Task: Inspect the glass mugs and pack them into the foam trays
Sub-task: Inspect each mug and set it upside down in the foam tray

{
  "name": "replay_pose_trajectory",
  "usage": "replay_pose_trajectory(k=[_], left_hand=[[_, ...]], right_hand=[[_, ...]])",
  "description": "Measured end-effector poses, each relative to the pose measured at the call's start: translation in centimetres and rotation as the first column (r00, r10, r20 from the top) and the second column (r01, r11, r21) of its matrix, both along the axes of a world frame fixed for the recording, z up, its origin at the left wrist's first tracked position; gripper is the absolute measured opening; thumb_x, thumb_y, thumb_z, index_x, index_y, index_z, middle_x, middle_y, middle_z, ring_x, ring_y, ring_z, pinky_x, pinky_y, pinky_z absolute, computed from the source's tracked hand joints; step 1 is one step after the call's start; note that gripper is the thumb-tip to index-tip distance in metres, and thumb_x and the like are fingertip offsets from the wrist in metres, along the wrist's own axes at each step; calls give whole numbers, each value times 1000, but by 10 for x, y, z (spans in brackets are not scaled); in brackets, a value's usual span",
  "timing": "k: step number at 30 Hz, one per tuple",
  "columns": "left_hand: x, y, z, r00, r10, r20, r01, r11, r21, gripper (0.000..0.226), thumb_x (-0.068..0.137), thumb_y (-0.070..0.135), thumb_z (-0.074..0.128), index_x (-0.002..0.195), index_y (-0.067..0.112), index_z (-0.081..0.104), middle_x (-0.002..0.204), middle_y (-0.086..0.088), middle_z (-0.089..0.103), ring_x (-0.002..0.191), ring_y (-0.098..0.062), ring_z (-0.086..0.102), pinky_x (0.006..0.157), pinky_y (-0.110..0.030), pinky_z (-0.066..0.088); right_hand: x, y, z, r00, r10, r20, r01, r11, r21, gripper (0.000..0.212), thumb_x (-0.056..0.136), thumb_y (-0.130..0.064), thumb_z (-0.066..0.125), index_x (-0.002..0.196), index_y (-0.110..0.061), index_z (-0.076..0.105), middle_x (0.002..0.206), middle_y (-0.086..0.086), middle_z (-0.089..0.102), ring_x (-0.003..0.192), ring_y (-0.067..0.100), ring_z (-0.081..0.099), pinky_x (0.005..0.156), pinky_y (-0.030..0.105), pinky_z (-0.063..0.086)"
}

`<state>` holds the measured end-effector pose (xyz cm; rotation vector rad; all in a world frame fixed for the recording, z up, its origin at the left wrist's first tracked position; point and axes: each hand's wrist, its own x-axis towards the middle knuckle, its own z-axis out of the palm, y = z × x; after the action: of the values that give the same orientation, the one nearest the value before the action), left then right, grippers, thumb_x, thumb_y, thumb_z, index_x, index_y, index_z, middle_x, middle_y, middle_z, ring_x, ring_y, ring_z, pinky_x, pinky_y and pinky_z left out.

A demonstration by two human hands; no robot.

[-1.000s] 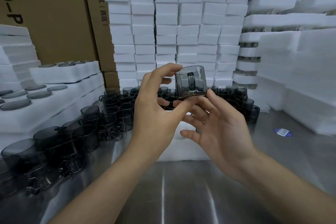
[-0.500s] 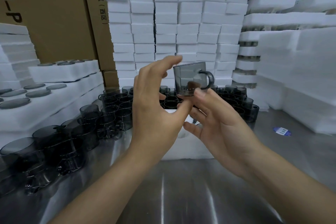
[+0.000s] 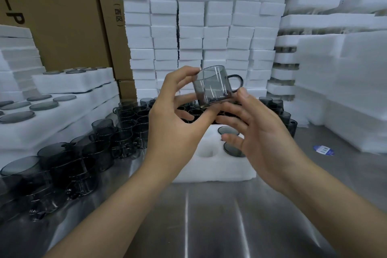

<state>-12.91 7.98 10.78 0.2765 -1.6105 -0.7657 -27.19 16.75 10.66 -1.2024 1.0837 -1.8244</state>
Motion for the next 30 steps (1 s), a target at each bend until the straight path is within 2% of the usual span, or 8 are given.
replay_pose_trajectory(k=[3, 6, 11, 14, 18, 23, 27, 30], left_hand=[[1, -4, -1, 997, -79, -18, 80, 992, 100, 60, 87, 13, 89, 133, 38, 60, 133, 8, 72, 99, -16, 80, 80, -31, 63], [1, -13, -2, 990, -123, -75, 137, 962, 235, 60, 86, 8, 88, 128, 41, 61, 128, 4, 74, 89, -22, 82, 79, -26, 62], [11, -35, 0, 962, -198, -190, 268, 822, 502, 55, 90, 16, 82, 134, 37, 57, 114, 2, 82, 107, -25, 80, 86, -35, 52], [19, -43, 2, 953, -212, -218, 300, 765, 570, 34, 100, 26, 75, 130, 32, 60, 116, 3, 81, 104, -26, 81, 86, -36, 52], [22, -51, 0, 996, -86, -7, 79, 878, 472, 14, 98, 28, 79, 101, 32, 66, 103, 11, 80, 93, -15, 81, 79, -32, 50], [20, -51, -8, 948, -59, 311, -27, 964, 265, 24, 84, 37, 90, 88, 27, 69, 99, 12, 76, 88, -7, 76, 69, -15, 51], [18, -48, -21, 780, -40, 624, -31, 994, 104, 34, 77, 49, 92, 99, 39, 68, 110, 18, 69, 100, 3, 70, 76, -22, 51], [18, -48, -27, 726, -27, 687, -22, 998, 62, 51, 76, 50, 93, 118, 53, 64, 116, 21, 64, 105, 7, 64, 84, -24, 48]], right_hand=[[-6, -2, 0, 995, -97, 16, 97, 995, -16, 41, 90, -46, 74, 123, -22, 76, 119, 0, 79, 104, 16, 75, 88, 42, 59], [-13, -4, 0, 976, -200, 88, 202, 979, -8, 26, 93, -37, 78, 114, -21, 78, 108, -1, 80, 94, 13, 75, 72, 31, 62], [-28, -8, -3, 941, -307, 144, 304, 952, 39, 15, 99, -29, 73, 108, -18, 78, 96, -1, 76, 80, 13, 68, 56, 22, 53], [-33, -9, -4, 934, -325, 147, 321, 946, 46, 12, 100, -30, 71, 102, -21, 79, 96, 0, 77, 76, 12, 67, 55, 22, 52], [-37, -11, -6, 935, -326, 137, 323, 945, 51, 12, 99, -31, 71, 95, -24, 81, 92, -1, 77, 71, 11, 66, 54, 22, 51], [-39, -13, -8, 931, -344, 119, 337, 938, 74, 13, 98, -29, 70, 91, -27, 81, 90, -1, 76, 69, 10, 64, 53, 23, 49], [-40, -14, -11, 929, -360, 86, 354, 932, 80, 9, 97, -30, 72, 96, -24, 78, 89, -2, 76, 69, 11, 64, 54, 23, 49], [-42, -15, -12, 927, -368, 70, 362, 929, 82, 9, 99, -29, 71, 99, -22, 77, 88, -3, 76, 68, 10, 63, 54, 23, 49]])
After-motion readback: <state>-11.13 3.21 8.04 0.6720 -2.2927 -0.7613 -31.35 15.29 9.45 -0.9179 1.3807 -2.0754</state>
